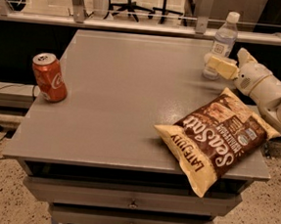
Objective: Place blue plastic bottle upright
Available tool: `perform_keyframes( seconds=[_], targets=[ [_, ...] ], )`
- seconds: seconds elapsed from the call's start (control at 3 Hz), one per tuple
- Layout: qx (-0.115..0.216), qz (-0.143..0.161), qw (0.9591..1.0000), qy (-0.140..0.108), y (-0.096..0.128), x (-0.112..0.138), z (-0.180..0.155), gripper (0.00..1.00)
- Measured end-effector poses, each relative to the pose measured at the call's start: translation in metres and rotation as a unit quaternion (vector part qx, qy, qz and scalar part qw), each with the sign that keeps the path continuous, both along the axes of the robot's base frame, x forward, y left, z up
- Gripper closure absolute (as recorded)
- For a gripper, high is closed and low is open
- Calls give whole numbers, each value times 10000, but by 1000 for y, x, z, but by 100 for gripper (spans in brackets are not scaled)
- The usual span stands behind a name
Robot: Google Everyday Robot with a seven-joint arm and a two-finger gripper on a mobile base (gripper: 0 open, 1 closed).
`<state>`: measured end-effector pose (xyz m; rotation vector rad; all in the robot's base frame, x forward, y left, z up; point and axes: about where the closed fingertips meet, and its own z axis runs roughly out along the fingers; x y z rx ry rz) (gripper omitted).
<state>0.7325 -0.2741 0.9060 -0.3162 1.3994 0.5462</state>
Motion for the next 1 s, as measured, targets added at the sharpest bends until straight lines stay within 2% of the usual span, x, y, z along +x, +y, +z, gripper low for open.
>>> perform_keyframes(
  seconds=[0.67, 1.0],
  targets=[
    [-615, -190, 9975, 294, -35, -29, 17, 0],
    [-1172, -574, 9896, 599, -74, -65, 37, 0]
  ],
)
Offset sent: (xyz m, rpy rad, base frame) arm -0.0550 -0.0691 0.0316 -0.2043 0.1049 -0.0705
